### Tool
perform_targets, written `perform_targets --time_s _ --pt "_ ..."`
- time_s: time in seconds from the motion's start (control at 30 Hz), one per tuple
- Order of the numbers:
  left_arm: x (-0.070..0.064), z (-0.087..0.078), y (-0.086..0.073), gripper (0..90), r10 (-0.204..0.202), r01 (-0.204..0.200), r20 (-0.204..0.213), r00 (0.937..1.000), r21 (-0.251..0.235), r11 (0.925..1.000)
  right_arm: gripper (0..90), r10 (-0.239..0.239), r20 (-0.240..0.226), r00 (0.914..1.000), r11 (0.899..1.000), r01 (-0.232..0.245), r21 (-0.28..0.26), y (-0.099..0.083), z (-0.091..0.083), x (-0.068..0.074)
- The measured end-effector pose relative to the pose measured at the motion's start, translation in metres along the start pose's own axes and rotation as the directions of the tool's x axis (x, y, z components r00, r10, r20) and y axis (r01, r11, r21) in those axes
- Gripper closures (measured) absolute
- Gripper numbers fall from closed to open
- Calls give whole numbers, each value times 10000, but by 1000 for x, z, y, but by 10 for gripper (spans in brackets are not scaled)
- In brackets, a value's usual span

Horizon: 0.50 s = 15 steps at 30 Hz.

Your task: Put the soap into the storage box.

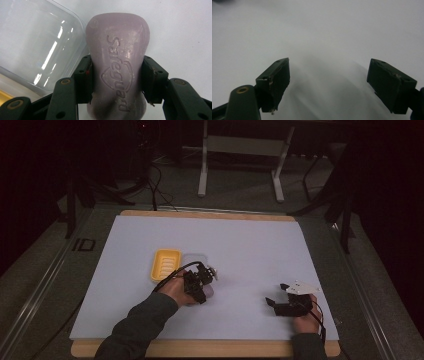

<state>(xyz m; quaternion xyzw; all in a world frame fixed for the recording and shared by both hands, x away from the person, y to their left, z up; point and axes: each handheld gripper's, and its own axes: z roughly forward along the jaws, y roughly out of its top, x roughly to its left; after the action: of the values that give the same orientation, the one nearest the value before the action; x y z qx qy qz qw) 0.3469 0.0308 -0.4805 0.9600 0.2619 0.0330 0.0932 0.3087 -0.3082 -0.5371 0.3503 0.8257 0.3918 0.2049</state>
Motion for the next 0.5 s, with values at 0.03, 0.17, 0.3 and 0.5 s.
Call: perform_targets --time_s 0.03,0.17,0.3,0.5 --pt "1 -1 0 500 -6 6 9 10000 -23 10000 182 5 -2 10000 10000 -5 -3 0 0 0" --pt "3 -5 -2 500 -105 105 -12 9999 -132 9999 182 8 -7 10000 10000 -8 -10 0 0 0" --pt "6 -9 -3 500 -153 153 -12 9999 -216 9996 182 10 -10 10000 10000 -10 -22 0 0 0" --pt "9 -16 -4 500 -212 210 -47 9998 -359 9991 182 0 -6 10000 10000 0 -21 0 0 0"
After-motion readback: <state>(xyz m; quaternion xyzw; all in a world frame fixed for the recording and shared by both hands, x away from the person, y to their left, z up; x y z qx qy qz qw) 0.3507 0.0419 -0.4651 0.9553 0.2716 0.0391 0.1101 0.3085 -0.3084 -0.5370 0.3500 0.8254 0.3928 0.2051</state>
